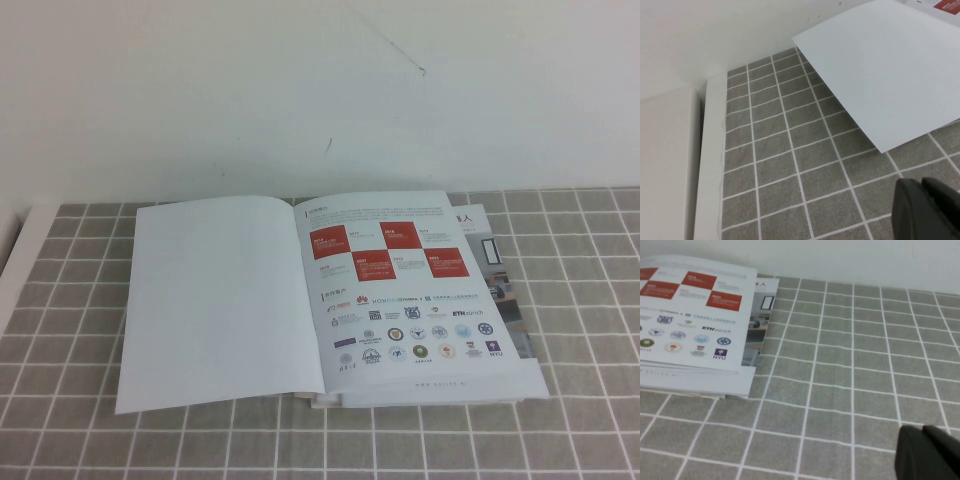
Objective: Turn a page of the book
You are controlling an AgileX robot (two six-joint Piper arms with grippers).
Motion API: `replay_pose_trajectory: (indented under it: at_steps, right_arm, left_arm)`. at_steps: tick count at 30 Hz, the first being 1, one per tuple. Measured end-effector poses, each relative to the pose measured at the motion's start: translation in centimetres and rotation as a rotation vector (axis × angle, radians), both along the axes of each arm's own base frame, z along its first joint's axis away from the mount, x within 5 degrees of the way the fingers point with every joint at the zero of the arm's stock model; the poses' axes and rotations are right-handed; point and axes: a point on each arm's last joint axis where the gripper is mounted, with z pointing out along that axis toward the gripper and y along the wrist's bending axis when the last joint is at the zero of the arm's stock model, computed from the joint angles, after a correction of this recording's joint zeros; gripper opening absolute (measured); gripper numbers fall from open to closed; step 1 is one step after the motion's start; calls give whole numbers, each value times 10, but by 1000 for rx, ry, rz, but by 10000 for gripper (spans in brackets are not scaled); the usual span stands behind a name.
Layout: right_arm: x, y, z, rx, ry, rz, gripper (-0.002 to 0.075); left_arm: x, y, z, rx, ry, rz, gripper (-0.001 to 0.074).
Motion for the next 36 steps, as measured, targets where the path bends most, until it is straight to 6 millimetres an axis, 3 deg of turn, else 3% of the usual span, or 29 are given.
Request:
replay_pose_trajectory:
  at_steps: [36]
  right_arm:
    - [0,0,0,-10,0,-1,-3]
  left_arm:
    - [0,0,0,-13,6,3,-4]
